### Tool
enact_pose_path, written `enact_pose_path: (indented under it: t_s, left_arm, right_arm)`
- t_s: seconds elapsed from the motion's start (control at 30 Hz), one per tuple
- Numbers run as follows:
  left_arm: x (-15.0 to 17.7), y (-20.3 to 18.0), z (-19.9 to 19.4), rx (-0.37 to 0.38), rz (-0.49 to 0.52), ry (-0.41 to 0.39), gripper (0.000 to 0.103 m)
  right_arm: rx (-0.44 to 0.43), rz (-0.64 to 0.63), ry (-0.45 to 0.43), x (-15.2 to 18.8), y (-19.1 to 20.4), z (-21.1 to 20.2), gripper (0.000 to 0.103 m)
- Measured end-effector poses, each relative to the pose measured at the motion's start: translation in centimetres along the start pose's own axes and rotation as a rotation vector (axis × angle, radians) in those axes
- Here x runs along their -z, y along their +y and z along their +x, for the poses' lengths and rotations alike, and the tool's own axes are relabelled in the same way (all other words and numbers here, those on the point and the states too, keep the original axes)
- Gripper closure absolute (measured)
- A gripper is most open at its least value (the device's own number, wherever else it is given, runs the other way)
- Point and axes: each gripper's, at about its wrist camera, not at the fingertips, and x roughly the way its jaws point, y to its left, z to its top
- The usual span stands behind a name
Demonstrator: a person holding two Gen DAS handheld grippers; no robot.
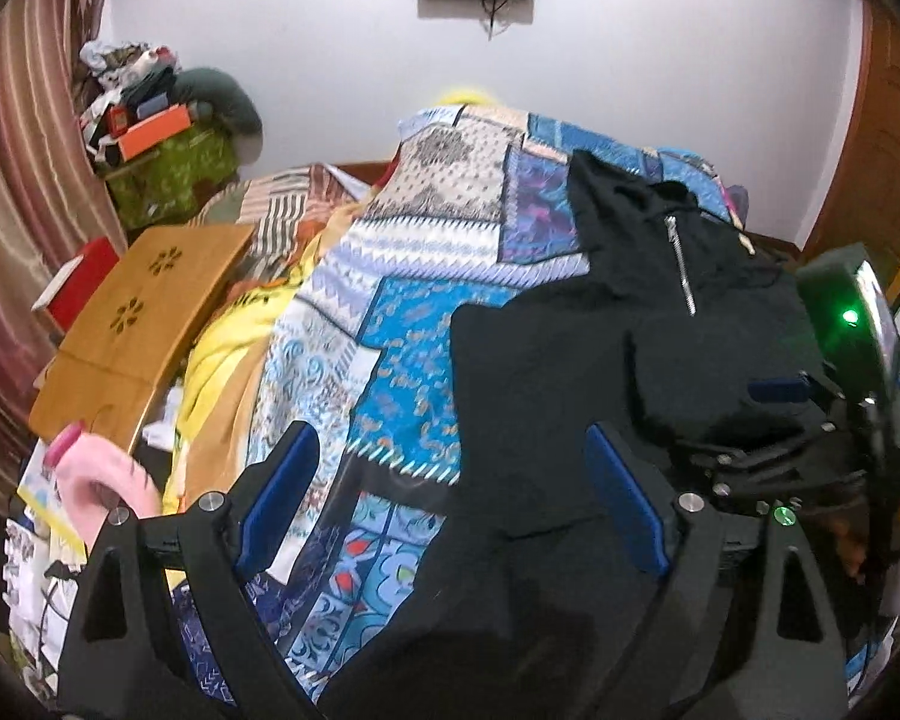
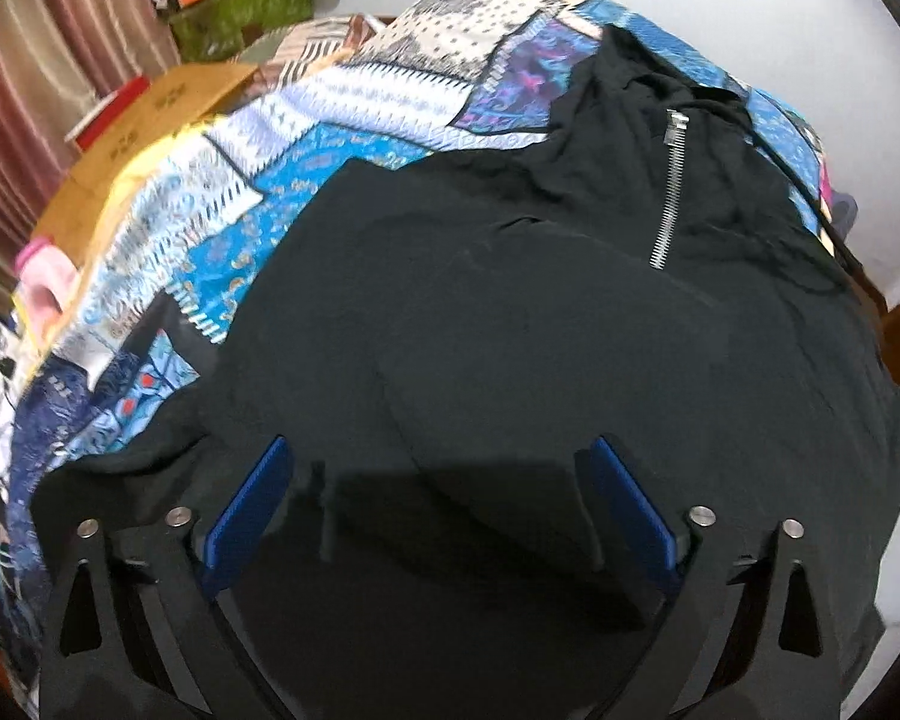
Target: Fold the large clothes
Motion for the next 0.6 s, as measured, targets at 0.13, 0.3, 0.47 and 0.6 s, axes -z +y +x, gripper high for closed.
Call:
enact_pose_path:
  t_s: [0.13,0.3,0.47,0.6]
  left_arm:
    - [0.8,0.6,0.7,0.006,-0.021,0.02,0.013]
    - [1.0,0.5,1.2,0.015,-0.037,0.025,0.013]
    - [1.1,0.1,1.6,0.021,-0.035,0.037,0.013]
    - [1.0,-0.3,2.0,0.029,-0.032,0.05,0.013]
  right_arm:
    - [0.028,-0.004,0.048,0.0,0.3,2.6,0.013]
    - [0.066,-0.011,0.044,0.6,0.4,4.1,0.028]
    - [0.075,0.043,0.003,0.6,-1.0,2.9,0.072]
    - [0.02,0.12,-0.01,0.5,-2.8,1.3,0.081]
